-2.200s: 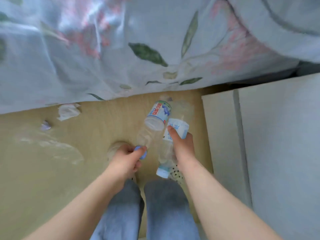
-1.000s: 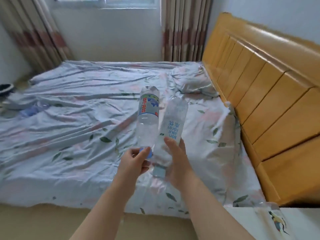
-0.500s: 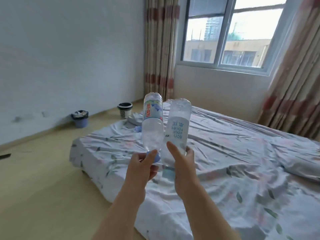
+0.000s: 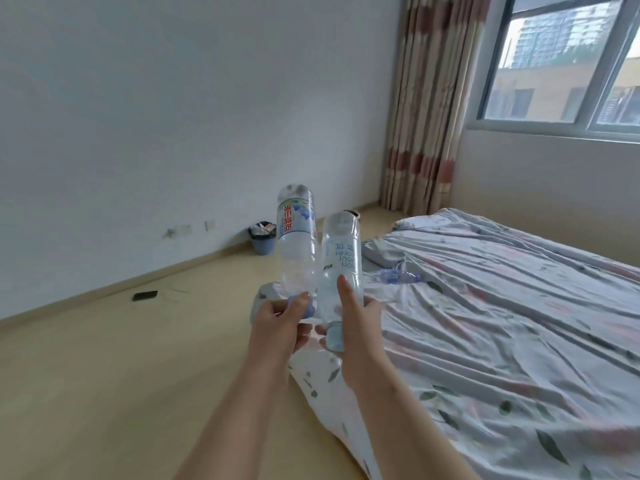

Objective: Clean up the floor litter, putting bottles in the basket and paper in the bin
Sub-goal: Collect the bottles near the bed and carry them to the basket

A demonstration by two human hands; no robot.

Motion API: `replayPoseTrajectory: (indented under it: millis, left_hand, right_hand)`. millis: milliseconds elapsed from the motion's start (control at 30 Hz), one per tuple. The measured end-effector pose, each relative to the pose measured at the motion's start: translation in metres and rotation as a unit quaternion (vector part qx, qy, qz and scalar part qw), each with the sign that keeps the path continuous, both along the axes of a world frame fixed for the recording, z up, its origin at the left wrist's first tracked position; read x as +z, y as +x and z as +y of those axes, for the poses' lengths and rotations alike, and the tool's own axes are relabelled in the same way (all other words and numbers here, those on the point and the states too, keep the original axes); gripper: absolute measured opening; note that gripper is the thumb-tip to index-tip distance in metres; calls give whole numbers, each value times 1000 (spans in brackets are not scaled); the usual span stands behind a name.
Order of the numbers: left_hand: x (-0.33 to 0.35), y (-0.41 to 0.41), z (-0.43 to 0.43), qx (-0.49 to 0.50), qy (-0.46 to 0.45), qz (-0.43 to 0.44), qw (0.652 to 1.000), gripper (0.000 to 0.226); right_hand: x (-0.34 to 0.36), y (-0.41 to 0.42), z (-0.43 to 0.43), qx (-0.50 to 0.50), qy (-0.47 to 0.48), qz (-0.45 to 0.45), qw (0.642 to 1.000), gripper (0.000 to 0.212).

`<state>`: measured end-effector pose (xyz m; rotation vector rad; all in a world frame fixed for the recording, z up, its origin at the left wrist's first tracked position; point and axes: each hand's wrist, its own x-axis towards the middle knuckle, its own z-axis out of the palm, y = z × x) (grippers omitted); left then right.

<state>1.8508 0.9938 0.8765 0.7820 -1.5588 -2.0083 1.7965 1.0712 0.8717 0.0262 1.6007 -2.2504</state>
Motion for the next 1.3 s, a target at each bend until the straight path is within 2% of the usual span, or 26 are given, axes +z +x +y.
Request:
replayPoseTrajectory:
  millis: [100, 200, 300, 400, 567, 733, 900, 1133, 1300]
  left_hand:
    - [-6, -12, -39, 27, 9, -4, 1000, 18]
    - [-12, -31, -79, 50, 14, -14, 999, 20]
    - [-22, -53, -123, 72, 16, -31, 997, 24]
    - [-34, -80, -172, 95, 13, -47, 994, 23]
    - [-42, -160, -255, 122, 5, -64, 990, 23]
    - [-43, -232, -329, 132, 23, -71, 988, 35]
    - [-53, -257, -401, 150, 32, -87, 984, 30]
    - [-69, -292, -533, 152, 8, -102, 983, 27]
    - [-77, -312, -648, 131, -5, -134, 982, 31]
  right_hand:
    - [-3, -12, -37, 49, 19, -5, 999, 51]
    - [-9, -34, -76, 85, 37, -3, 996, 38]
    - [-17, -59, -121, 107, 75, 10, 991, 38]
    - [-26, -87, -170, 135, 73, 5, 988, 31]
    - [-32, -163, -252, 172, 66, -5, 983, 38]
    - [-29, -232, -320, 227, 79, 9, 971, 44]
    - [-32, -268, -393, 245, 106, 11, 964, 42]
    - [-63, -312, -516, 256, 147, -28, 955, 27]
    - [-77, -345, -636, 249, 164, -55, 953, 34]
